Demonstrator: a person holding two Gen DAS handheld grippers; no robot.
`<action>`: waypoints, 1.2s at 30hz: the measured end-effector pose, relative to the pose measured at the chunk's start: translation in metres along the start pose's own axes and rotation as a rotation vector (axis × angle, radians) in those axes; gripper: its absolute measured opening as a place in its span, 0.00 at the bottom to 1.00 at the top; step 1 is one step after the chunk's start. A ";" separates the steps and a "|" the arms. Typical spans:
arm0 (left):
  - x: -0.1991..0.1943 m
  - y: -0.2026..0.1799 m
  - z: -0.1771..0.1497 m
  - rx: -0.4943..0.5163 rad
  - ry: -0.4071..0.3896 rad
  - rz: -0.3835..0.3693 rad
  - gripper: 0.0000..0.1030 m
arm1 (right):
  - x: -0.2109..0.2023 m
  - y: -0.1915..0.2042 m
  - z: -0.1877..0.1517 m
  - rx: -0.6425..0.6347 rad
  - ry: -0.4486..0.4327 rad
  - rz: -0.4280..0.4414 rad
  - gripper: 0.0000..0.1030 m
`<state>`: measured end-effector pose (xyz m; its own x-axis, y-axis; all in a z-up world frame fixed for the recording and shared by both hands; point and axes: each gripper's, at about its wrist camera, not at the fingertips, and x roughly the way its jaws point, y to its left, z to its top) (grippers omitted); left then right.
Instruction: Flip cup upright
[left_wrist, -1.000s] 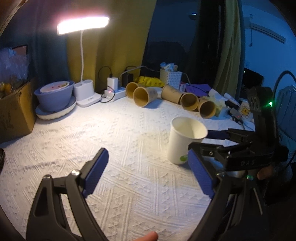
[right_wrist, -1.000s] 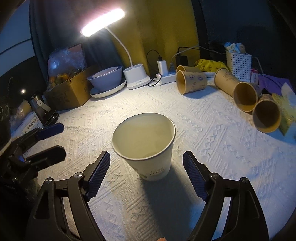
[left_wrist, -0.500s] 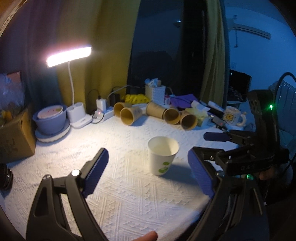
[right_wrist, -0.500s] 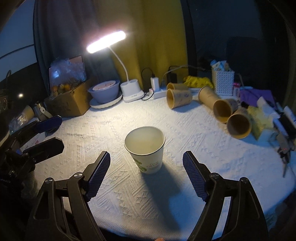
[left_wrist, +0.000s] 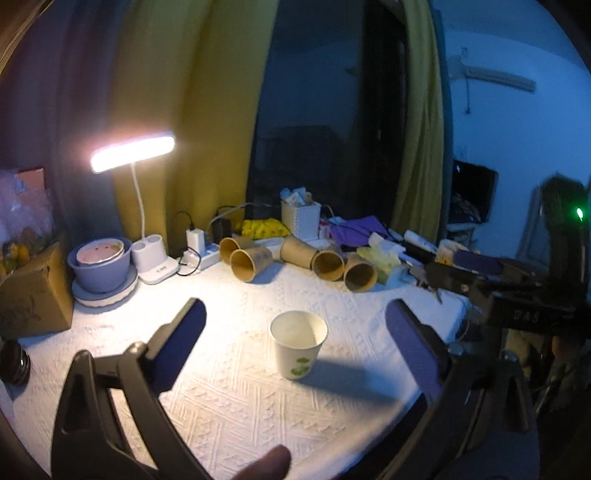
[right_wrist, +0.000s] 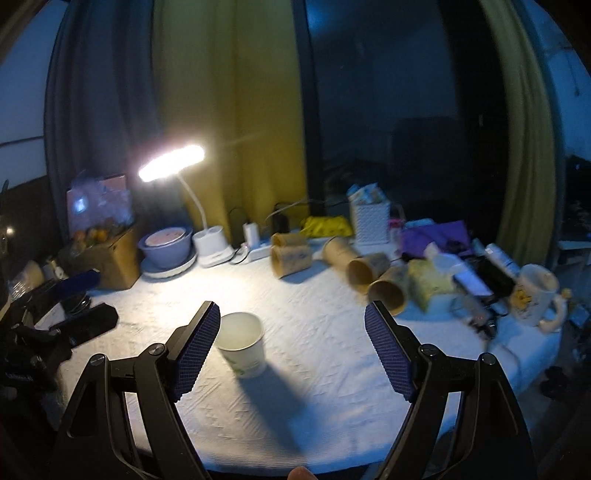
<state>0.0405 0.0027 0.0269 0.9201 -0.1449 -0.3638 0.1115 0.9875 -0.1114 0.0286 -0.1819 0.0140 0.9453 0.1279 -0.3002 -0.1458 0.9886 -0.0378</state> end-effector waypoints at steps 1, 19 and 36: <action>-0.002 0.001 0.000 -0.012 -0.007 0.010 0.96 | -0.002 -0.001 0.000 0.001 -0.003 -0.007 0.81; -0.008 0.008 -0.011 -0.022 -0.083 0.172 0.96 | -0.002 -0.014 -0.011 0.023 0.001 -0.025 0.81; -0.012 0.014 -0.014 -0.052 -0.086 0.141 0.96 | 0.000 -0.006 -0.012 0.004 0.007 -0.004 0.81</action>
<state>0.0261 0.0174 0.0170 0.9543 0.0028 -0.2990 -0.0385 0.9928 -0.1138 0.0259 -0.1885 0.0033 0.9438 0.1239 -0.3064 -0.1412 0.9894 -0.0346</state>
